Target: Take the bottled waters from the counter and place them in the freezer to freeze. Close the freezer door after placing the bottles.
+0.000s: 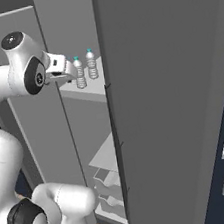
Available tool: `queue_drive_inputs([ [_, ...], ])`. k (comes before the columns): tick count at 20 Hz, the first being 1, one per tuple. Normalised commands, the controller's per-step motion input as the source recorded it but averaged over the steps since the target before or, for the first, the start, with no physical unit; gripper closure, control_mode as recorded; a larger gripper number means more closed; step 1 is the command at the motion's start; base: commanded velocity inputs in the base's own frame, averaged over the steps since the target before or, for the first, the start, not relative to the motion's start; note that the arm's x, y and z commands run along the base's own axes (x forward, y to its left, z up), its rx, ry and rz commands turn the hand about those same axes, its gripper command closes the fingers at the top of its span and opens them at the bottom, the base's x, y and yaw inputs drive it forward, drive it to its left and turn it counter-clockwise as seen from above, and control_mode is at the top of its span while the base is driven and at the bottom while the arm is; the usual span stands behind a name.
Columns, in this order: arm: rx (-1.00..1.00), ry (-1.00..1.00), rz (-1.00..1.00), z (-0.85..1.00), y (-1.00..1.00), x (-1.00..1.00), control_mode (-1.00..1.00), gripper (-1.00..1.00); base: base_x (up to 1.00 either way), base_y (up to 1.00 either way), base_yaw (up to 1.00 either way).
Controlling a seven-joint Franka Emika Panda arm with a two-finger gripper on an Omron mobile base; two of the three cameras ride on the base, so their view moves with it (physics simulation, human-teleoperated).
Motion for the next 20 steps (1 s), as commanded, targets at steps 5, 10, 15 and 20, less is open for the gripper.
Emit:
queue_drive_inputs([
  [5, 0.00, 0.05, -0.18, -0.35, -0.09, -0.94, -1.00, -1.00, 0.00, 0.00, 0.00],
  [10, 0.03, 0.06, -0.11, -0.41, -0.21, -0.57, -1.00, -1.00, 0.00, 0.00, 0.00],
  [15, 0.09, 0.09, -0.04, -0.42, -0.23, -0.08, -1.00, -1.00, 0.00, 0.00, 0.00],
  [20, 0.07, 0.12, -0.01, -0.37, -0.16, 0.00, -1.00, -1.00, 0.00, 0.00, 0.00],
])
